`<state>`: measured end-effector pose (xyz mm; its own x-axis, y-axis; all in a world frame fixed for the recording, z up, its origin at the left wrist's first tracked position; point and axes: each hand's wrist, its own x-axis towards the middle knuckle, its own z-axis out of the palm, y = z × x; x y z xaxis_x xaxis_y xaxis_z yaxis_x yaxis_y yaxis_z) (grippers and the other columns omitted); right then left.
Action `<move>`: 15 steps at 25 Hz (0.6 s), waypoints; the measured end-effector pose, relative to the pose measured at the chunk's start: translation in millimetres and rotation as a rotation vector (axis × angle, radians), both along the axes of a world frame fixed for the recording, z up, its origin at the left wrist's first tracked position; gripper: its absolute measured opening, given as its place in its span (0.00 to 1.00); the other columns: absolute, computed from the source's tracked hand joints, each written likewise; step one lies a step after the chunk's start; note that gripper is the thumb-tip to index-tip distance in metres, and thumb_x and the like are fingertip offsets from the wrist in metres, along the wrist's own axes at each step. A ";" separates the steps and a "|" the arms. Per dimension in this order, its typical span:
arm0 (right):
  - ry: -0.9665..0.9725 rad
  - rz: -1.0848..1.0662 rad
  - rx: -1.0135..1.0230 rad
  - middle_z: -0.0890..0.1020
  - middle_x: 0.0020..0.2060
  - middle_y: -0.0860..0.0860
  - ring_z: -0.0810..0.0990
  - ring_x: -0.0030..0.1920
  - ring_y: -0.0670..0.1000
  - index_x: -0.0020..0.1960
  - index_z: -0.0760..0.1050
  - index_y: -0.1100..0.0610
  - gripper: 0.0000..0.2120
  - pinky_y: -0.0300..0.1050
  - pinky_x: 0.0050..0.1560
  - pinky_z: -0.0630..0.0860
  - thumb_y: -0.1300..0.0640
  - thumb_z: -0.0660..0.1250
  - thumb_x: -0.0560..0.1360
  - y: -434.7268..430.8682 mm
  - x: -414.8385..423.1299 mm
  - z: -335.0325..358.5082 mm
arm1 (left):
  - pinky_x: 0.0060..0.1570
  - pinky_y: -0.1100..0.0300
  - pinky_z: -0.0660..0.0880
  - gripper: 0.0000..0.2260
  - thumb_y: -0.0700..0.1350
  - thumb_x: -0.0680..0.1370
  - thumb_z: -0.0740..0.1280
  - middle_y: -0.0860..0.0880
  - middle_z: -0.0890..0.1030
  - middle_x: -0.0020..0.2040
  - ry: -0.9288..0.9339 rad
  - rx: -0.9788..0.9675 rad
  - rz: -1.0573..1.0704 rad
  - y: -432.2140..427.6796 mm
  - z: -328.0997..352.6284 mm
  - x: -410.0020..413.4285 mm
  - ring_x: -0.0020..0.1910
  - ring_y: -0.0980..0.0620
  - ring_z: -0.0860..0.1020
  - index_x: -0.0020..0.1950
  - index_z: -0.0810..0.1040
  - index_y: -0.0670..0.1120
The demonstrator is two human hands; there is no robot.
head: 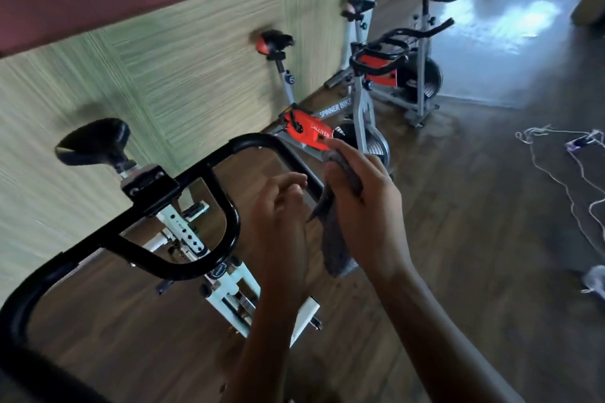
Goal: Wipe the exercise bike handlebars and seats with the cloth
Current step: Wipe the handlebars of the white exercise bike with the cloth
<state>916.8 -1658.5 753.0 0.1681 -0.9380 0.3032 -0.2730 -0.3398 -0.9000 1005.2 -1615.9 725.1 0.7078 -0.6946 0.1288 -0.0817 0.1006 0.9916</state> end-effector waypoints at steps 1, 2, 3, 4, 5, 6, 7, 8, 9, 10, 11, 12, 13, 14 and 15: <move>0.001 -0.011 0.004 0.82 0.57 0.45 0.79 0.60 0.44 0.66 0.80 0.50 0.15 0.43 0.65 0.73 0.56 0.68 0.80 -1.0 0.5 -0.2 | 0.50 0.56 0.76 0.09 0.40 0.77 0.63 0.52 0.84 0.46 -0.033 -0.073 0.019 5.4 3.4 -3.8 0.49 0.52 0.81 0.48 0.82 0.50; 0.008 -0.018 0.009 0.82 0.57 0.44 0.79 0.60 0.44 0.65 0.81 0.50 0.15 0.45 0.65 0.74 0.56 0.70 0.79 -2.5 1.1 0.6 | 0.50 0.54 0.77 0.09 0.39 0.76 0.63 0.52 0.83 0.47 -0.130 -0.139 0.048 10.5 5.5 -7.7 0.50 0.52 0.81 0.49 0.82 0.50; 0.021 -0.019 0.012 0.83 0.56 0.43 0.80 0.60 0.44 0.65 0.81 0.49 0.15 0.46 0.64 0.75 0.55 0.71 0.78 -3.4 1.3 2.0 | 0.51 0.55 0.76 0.09 0.38 0.77 0.64 0.53 0.83 0.48 -0.266 -0.187 0.079 15.7 5.7 -12.7 0.51 0.51 0.81 0.50 0.81 0.50; 0.046 -0.022 0.007 0.83 0.55 0.43 0.80 0.59 0.44 0.64 0.82 0.47 0.15 0.49 0.63 0.76 0.54 0.71 0.78 -4.2 0.3 3.7 | 0.52 0.58 0.75 0.09 0.37 0.77 0.65 0.54 0.82 0.49 -0.400 -0.225 0.098 20.5 3.9 -19.6 0.52 0.54 0.80 0.52 0.81 0.48; 0.090 -0.027 0.003 0.83 0.54 0.42 0.80 0.58 0.44 0.63 0.82 0.44 0.14 0.50 0.60 0.77 0.51 0.71 0.78 -4.4 -2.1 5.5 | 0.53 0.62 0.73 0.08 0.37 0.78 0.64 0.55 0.81 0.50 -0.502 -0.250 0.104 24.6 -1.6 -27.6 0.53 0.58 0.79 0.53 0.81 0.46; 0.151 -0.030 0.013 0.83 0.52 0.42 0.80 0.57 0.44 0.62 0.81 0.41 0.13 0.51 0.58 0.77 0.48 0.70 0.77 -3.9 -5.1 7.9 | 0.54 0.67 0.71 0.08 0.37 0.78 0.64 0.56 0.80 0.50 -0.557 -0.261 0.105 27.1 -9.8 -34.8 0.54 0.63 0.77 0.53 0.80 0.44; 0.225 -0.032 0.043 0.82 0.52 0.42 0.79 0.56 0.44 0.61 0.80 0.39 0.13 0.49 0.55 0.77 0.46 0.69 0.77 -3.1 -8.6 10.9 | 0.55 0.71 0.69 0.08 0.38 0.78 0.63 0.55 0.79 0.51 -0.563 -0.263 0.105 28.3 -19.6 -41.4 0.54 0.66 0.76 0.54 0.80 0.44; 0.325 -0.032 0.085 0.80 0.53 0.41 0.78 0.56 0.45 0.61 0.79 0.37 0.13 0.48 0.53 0.76 0.43 0.69 0.77 -2.1 -11.4 13.6 | 0.55 0.72 0.69 0.08 0.39 0.79 0.64 0.54 0.79 0.51 -0.527 -0.252 0.098 28.2 -31.6 -46.4 0.55 0.68 0.75 0.55 0.79 0.45; 0.452 -0.029 0.116 0.78 0.55 0.41 0.77 0.57 0.46 0.61 0.78 0.37 0.13 0.46 0.50 0.73 0.42 0.68 0.77 -0.9 -12.8 15.5 | 0.55 0.72 0.70 0.07 0.42 0.80 0.65 0.53 0.79 0.53 -0.465 -0.245 0.079 27.7 -42.8 -50.5 0.56 0.67 0.76 0.57 0.79 0.46; 0.582 -0.015 0.122 0.77 0.55 0.41 0.76 0.57 0.47 0.61 0.77 0.37 0.13 0.46 0.48 0.70 0.40 0.68 0.77 -0.7 -12.0 16.2 | 0.56 0.71 0.72 0.08 0.46 0.80 0.66 0.51 0.80 0.54 -0.401 -0.256 0.062 26.7 -52.0 -53.9 0.57 0.65 0.77 0.59 0.78 0.47; 0.684 0.014 0.113 0.76 0.55 0.42 0.76 0.57 0.48 0.60 0.77 0.39 0.13 0.45 0.46 0.68 0.40 0.67 0.77 -1.6 -10.0 16.6 | 0.56 0.67 0.74 0.10 0.49 0.81 0.67 0.51 0.80 0.55 -0.330 -0.262 0.052 25.9 -60.6 -57.2 0.57 0.62 0.78 0.61 0.77 0.49; 0.745 0.049 0.114 0.75 0.54 0.43 0.76 0.57 0.49 0.58 0.78 0.41 0.12 0.45 0.46 0.67 0.39 0.67 0.77 -4.3 -8.2 16.6 | 0.56 0.64 0.76 0.11 0.49 0.80 0.68 0.51 0.81 0.56 -0.250 -0.272 0.039 24.1 -68.9 -59.6 0.58 0.59 0.80 0.63 0.76 0.52; 0.775 0.084 0.127 0.75 0.53 0.44 0.75 0.57 0.50 0.57 0.78 0.43 0.13 0.46 0.47 0.68 0.39 0.67 0.77 -8.5 -7.5 17.4 | 0.56 0.62 0.77 0.14 0.46 0.79 0.68 0.50 0.81 0.58 -0.172 -0.291 0.031 20.7 -74.2 -61.0 0.58 0.57 0.80 0.64 0.75 0.55; 0.787 0.116 0.144 0.75 0.54 0.45 0.75 0.58 0.50 0.58 0.78 0.43 0.13 0.46 0.51 0.70 0.38 0.67 0.77 -14.0 -8.8 17.1 | 0.57 0.60 0.78 0.17 0.43 0.79 0.68 0.48 0.81 0.60 -0.112 -0.305 0.021 15.8 -79.9 -61.4 0.59 0.54 0.81 0.66 0.74 0.56; 0.773 0.139 0.151 0.76 0.54 0.46 0.76 0.59 0.50 0.60 0.79 0.43 0.14 0.47 0.56 0.71 0.39 0.66 0.77 -19.5 -12.7 15.8 | 0.58 0.57 0.78 0.18 0.41 0.80 0.66 0.46 0.80 0.61 -0.091 -0.307 0.010 10.6 -85.3 -60.8 0.60 0.50 0.81 0.68 0.74 0.56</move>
